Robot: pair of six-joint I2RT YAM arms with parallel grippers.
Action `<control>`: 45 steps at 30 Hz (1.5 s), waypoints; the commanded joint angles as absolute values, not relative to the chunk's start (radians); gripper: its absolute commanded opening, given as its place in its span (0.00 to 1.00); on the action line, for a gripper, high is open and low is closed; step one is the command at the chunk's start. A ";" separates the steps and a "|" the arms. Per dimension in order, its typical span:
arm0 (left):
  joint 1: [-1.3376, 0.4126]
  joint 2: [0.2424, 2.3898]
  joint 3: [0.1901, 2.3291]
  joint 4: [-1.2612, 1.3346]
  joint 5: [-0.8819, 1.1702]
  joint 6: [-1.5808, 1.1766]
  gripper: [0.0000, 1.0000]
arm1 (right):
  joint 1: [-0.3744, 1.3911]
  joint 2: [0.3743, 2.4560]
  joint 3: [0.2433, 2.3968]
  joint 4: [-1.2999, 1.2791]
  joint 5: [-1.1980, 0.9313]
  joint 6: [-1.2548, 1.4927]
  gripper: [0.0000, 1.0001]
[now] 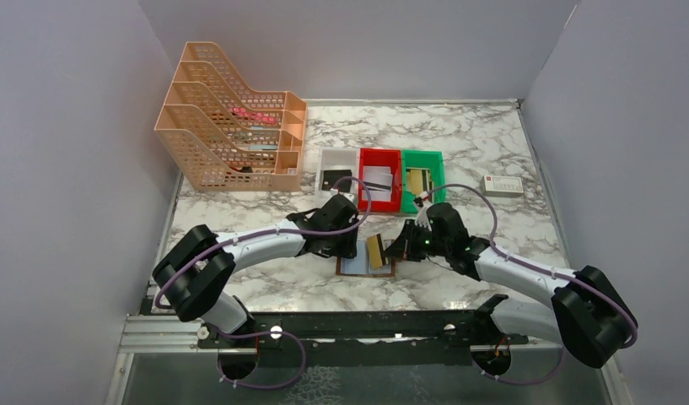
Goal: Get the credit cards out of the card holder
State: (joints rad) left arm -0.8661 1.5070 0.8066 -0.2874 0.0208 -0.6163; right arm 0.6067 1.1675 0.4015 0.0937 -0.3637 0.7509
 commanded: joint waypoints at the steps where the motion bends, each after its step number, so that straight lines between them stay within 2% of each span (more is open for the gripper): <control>1: -0.866 1.469 0.848 -0.305 -0.033 -0.616 0.48 | 0.603 1.129 0.407 0.096 -0.358 0.753 0.02; 8: -0.864 1.419 0.794 -0.194 0.011 -0.648 0.62 | 0.603 1.136 0.344 0.224 -0.416 0.825 0.02; 18: -0.714 1.335 0.507 0.297 0.341 -0.887 0.63 | 0.603 1.148 0.282 0.379 -0.460 0.898 0.02; 23: -0.682 1.300 0.468 0.364 0.413 -0.891 0.63 | 0.603 1.157 0.254 0.480 -0.499 0.944 0.02; 37: -0.681 1.290 0.449 0.428 0.449 -0.906 0.56 | 0.601 1.166 0.223 0.652 -0.560 1.020 0.02; 45: -0.681 1.295 0.447 0.483 0.493 -0.922 0.47 | 0.596 1.155 0.203 0.704 -0.568 1.046 0.02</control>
State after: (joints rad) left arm -0.6827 1.2888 0.4549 0.4084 0.4370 -0.9077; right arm 0.6064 1.1702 0.2169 0.6331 -0.5388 1.0245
